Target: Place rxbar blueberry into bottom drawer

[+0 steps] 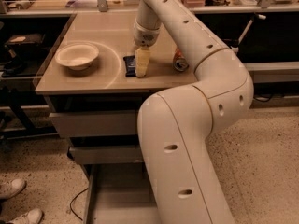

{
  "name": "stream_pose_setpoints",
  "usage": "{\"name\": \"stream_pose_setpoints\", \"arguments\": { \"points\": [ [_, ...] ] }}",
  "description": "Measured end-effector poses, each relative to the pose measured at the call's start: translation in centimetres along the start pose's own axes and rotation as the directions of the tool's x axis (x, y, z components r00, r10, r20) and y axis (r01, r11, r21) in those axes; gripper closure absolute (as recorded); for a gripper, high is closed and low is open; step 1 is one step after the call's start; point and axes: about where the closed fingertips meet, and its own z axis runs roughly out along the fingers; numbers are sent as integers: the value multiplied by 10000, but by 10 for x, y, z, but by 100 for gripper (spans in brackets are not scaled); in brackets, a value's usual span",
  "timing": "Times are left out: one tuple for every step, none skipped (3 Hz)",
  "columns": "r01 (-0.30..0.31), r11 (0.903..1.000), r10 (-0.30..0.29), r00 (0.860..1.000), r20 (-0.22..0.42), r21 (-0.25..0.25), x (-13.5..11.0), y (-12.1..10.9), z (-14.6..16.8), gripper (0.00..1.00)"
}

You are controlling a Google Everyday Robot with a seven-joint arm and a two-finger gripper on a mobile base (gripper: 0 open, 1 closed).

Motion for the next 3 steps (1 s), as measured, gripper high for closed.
{"name": "stream_pose_setpoints", "arguments": {
  "points": [
    [0,10000,0,10000,0,1,0,0,0,100],
    [-1,10000,1,10000,0,2,-3,-3,-8,100],
    [-1,10000,1,10000,0,3,-6,-4,-17,100]
  ]
}}
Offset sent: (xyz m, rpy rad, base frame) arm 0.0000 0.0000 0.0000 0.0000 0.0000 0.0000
